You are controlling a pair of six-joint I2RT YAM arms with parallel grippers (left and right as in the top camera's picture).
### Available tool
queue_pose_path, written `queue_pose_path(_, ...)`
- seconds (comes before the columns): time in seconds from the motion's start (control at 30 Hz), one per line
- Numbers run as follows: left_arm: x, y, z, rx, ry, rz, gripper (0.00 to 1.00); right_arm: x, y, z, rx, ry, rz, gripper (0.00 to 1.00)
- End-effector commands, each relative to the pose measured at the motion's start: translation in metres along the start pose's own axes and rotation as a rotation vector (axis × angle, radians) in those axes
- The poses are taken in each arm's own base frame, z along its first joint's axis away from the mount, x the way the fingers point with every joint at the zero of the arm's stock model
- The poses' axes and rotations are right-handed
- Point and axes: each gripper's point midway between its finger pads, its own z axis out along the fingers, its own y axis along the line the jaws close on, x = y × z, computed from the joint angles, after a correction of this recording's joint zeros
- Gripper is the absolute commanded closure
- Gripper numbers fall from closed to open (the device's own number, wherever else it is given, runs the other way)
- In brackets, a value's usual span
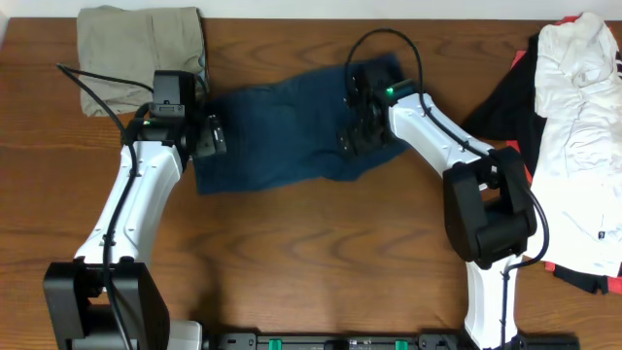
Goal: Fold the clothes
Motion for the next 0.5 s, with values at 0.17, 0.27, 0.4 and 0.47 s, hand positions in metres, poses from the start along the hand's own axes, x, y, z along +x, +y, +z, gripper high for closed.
queue_pose_path(0.17, 0.009, -0.019, -0.001, 0.119, 0.04, 0.153, 0.02, 0.071, 0.008, 0.03, -0.067, 0.214, 0.091, 0.01)
queue_pose_path(0.27, 0.014, -0.018, -0.001, 0.119, 0.058, 0.175, 0.02, 0.099, 0.01, 0.033, -0.082, 0.304, 0.102, 0.01)
queue_pose_path(0.4, 0.019, -0.03, -0.003, 0.191, 0.07, 0.254, 0.02, 0.125, 0.01, 0.03, -0.077, 0.398, 0.111, 0.01)
queue_pose_path(0.47, 0.017, -0.036, -0.001, 0.227, 0.059, 0.293, 0.02, 0.125, 0.009, 0.026, -0.078, 0.399, 0.103, 0.01)
